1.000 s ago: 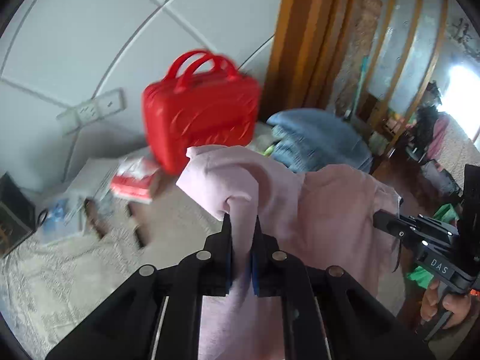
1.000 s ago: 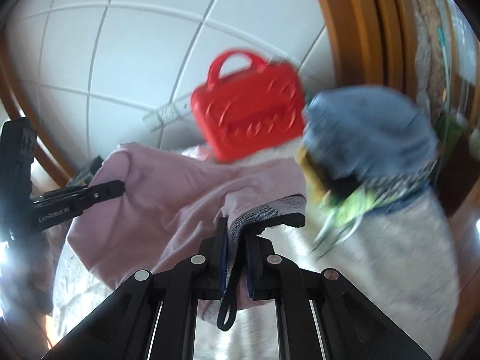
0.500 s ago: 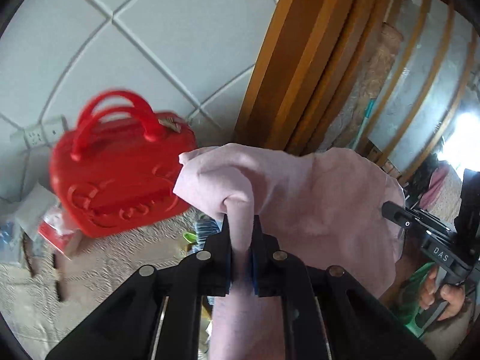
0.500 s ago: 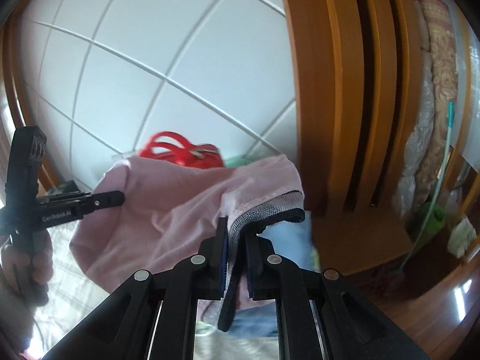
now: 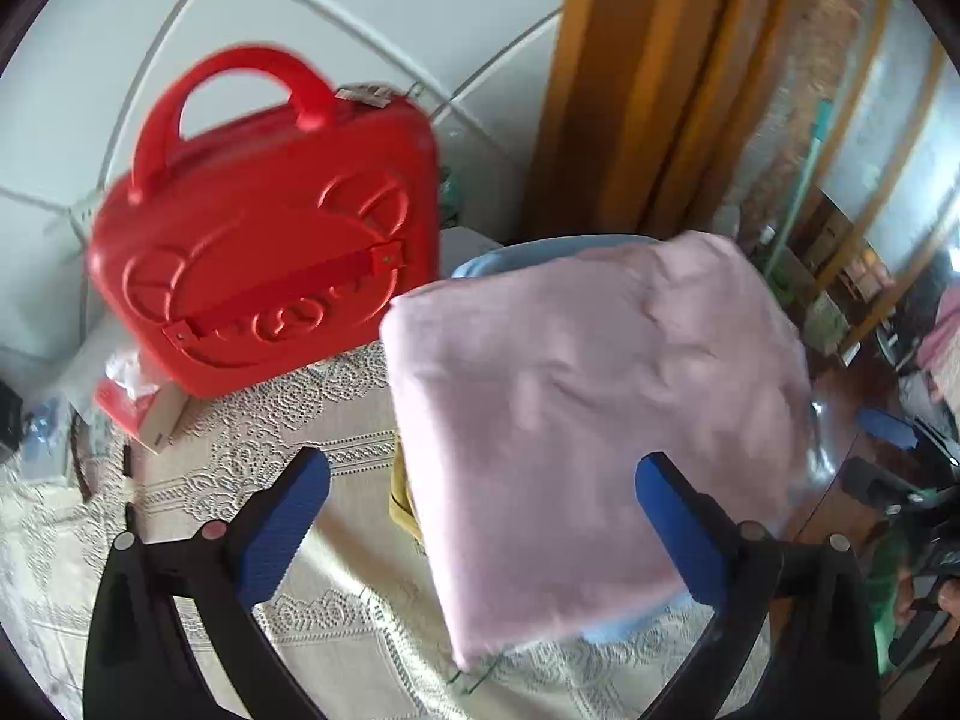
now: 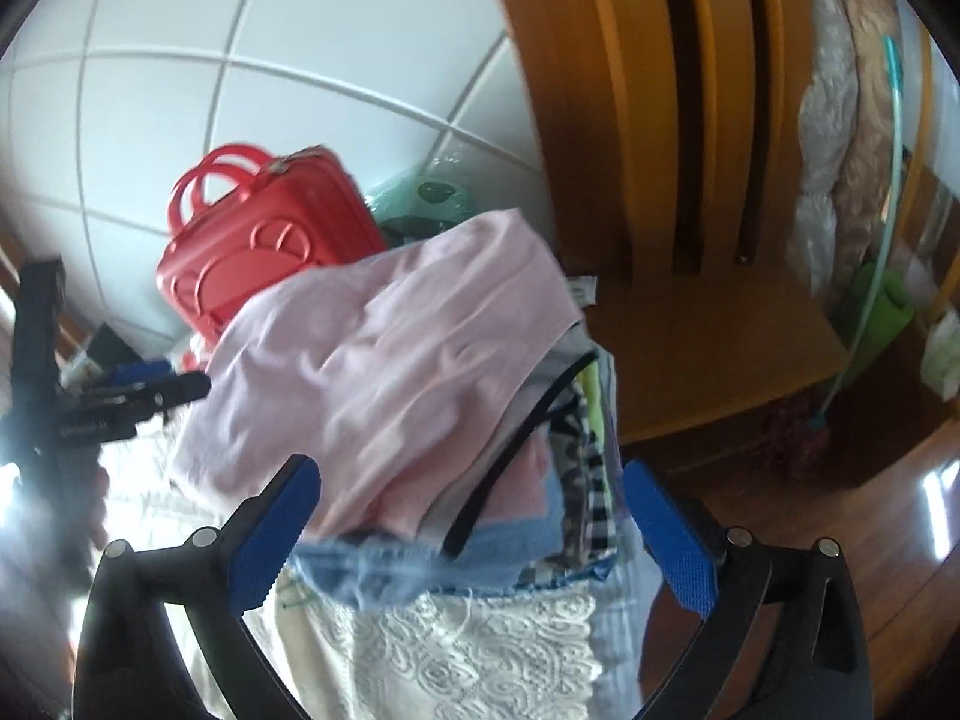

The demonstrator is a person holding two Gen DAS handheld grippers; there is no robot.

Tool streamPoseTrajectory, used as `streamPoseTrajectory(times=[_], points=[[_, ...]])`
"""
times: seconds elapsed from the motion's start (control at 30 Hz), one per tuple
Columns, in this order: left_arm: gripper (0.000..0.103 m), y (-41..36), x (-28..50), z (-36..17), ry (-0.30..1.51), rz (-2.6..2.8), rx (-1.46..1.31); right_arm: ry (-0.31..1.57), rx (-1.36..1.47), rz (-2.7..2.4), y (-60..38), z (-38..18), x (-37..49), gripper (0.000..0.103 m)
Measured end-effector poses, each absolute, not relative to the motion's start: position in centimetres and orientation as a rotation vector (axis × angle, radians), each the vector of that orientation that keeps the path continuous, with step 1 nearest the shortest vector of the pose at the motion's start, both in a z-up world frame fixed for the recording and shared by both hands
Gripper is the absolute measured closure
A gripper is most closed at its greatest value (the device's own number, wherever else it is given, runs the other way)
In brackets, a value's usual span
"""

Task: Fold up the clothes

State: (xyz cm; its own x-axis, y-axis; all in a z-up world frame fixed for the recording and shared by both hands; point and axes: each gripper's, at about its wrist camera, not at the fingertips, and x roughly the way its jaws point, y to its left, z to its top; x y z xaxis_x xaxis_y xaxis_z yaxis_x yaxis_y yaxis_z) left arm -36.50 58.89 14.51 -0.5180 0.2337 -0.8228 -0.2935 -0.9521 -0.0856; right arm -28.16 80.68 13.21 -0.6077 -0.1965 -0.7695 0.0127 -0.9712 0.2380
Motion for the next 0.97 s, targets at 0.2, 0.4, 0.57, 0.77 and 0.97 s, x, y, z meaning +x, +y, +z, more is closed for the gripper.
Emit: streamPoseTrajectory(times=[0.2, 0.4, 0.57, 0.77, 0.97], points=[[0.0, 59.0, -31.7, 16.4, 0.074, 2.441, -1.307, -0.218, 1.274, -2.772, 77.5, 13.0, -23.9, 0.001], [0.0, 59.5, -28.9, 15.9, 0.17, 2.45, -1.296, -0.241, 1.32, -2.819, 76.1, 12.2, -20.9, 0.001], [0.0, 59.5, -27.9, 15.8, 0.18, 2.465, -1.305, -0.193, 1.358, -2.825, 74.8, 11.7, -19.2, 0.001], [0.0, 59.9, -27.1, 16.4, 0.234, 2.484, -1.261, -0.195, 1.377, -2.815, 74.8, 12.0, -18.7, 0.001], [0.0, 59.8, -26.3, 16.9, 0.238, 2.496, -1.199, -0.203, 1.387, -2.825, 75.2, 12.1, -18.5, 0.001]])
